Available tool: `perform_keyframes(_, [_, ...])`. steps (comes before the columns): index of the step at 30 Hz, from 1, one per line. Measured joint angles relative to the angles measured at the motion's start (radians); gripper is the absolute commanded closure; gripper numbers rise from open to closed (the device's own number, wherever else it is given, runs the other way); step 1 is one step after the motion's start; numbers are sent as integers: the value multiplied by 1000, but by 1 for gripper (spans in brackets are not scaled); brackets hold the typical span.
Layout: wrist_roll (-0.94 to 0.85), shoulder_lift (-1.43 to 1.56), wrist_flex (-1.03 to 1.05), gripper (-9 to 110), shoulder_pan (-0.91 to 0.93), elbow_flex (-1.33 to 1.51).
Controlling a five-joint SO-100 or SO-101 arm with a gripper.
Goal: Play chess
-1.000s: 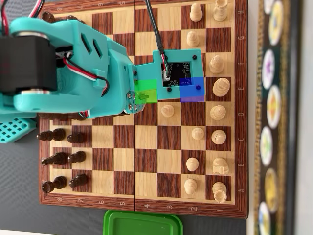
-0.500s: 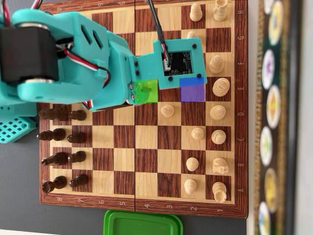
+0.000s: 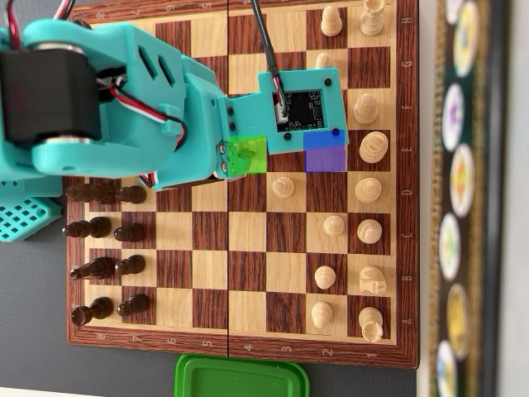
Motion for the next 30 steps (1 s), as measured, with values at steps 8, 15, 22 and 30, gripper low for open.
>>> perform_keyframes(8, [0, 0, 0, 90, 0, 0])
perform_keyframes(15, [0, 0, 0, 90, 0, 0])
perform_keyframes(22, [0, 0, 0, 90, 0, 0])
perform_keyframes(30, [0, 0, 0, 90, 3, 0])
